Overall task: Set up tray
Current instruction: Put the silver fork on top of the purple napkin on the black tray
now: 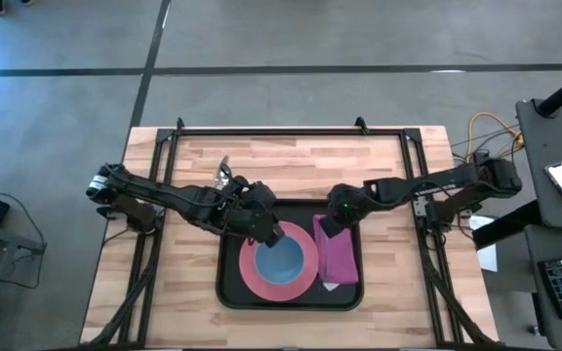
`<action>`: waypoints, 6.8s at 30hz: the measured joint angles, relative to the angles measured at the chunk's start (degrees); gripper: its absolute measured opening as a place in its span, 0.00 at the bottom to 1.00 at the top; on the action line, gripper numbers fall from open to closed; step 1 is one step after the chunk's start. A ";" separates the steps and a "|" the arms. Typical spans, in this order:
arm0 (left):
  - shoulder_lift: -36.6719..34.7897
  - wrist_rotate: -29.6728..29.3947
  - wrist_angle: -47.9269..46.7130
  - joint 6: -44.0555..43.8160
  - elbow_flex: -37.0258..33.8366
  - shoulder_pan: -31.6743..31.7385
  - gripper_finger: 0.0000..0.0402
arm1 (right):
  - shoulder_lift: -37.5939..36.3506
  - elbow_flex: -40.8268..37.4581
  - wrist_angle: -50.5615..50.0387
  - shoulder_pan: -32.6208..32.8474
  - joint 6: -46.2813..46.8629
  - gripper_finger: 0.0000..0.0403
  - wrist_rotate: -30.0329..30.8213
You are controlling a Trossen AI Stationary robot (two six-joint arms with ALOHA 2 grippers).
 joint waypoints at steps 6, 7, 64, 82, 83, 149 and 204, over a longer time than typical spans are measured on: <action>-0.02 -0.14 -1.72 0.26 0.00 0.02 0.49 | 4.47 -0.18 2.29 -2.31 -3.28 0.02 -2.39; -0.02 -0.32 -2.10 0.25 0.00 0.02 0.49 | 5.48 -0.18 2.70 -2.44 -3.28 0.02 -2.37; -1.73 -4.79 -5.61 -1.05 -0.79 0.20 0.49 | 5.34 -0.03 -6.68 -2.59 -10.71 0.39 13.09; -1.73 -4.81 -6.26 -1.08 -1.38 0.20 0.49 | 8.03 0.02 -4.04 -4.87 -18.04 0.17 6.81; -1.73 -4.80 -6.27 -1.08 -1.38 0.20 0.49 | 8.01 0.02 -3.72 -4.95 -18.07 0.15 6.81; -1.73 -4.28 -11.05 -7.70 -1.33 3.34 0.49 | 9.11 0.17 -0.03 -20.65 -53.95 0.02 -31.99; -2.03 -4.33 -11.63 -4.20 -1.77 6.21 0.49 | 4.10 0.19 -15.29 -1.69 -50.99 0.32 -1.85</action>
